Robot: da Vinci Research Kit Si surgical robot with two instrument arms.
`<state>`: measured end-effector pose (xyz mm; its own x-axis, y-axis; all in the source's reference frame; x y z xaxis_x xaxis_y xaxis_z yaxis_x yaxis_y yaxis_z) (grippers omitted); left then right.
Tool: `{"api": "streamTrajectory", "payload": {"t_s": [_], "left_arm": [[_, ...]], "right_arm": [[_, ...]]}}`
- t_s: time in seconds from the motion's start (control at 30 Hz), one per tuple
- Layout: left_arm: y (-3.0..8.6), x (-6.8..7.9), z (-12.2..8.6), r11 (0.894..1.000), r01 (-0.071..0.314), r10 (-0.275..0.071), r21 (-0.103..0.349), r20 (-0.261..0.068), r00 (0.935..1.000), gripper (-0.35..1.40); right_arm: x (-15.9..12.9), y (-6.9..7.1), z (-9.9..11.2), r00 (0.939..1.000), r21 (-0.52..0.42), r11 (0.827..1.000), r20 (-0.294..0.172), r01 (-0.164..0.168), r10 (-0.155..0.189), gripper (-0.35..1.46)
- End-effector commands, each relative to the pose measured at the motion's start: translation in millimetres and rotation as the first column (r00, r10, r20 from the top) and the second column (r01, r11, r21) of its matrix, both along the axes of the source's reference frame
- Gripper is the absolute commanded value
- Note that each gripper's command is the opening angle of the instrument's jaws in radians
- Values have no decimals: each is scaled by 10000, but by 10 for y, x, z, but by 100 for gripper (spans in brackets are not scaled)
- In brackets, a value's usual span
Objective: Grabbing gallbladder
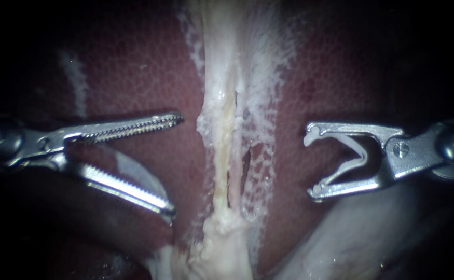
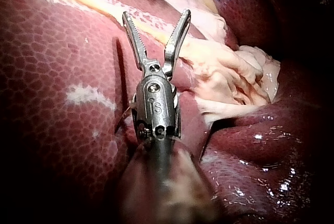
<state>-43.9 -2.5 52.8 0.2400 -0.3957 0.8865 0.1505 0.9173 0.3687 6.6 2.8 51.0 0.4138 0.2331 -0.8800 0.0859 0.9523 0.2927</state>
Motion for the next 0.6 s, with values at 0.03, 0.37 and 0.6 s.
{"api": "streamTrajectory", "payload": {"t_s": [0.03,0.37,0.6], "left_arm": [[0,0,-1,10000,2,-2,0,-1,10000,89],[13,6,5,9939,800,-783,757,-244,9966,89],[24,-7,21,9791,1341,-1299,1528,-375,9908,88]], "right_arm": [[0,0,0,10000,1,10000,0,0,0,60],[0,0,0,10000,0,10000,0,-1,1,60],[0,0,1,10000,0,10000,2,-4,4,60]]}}
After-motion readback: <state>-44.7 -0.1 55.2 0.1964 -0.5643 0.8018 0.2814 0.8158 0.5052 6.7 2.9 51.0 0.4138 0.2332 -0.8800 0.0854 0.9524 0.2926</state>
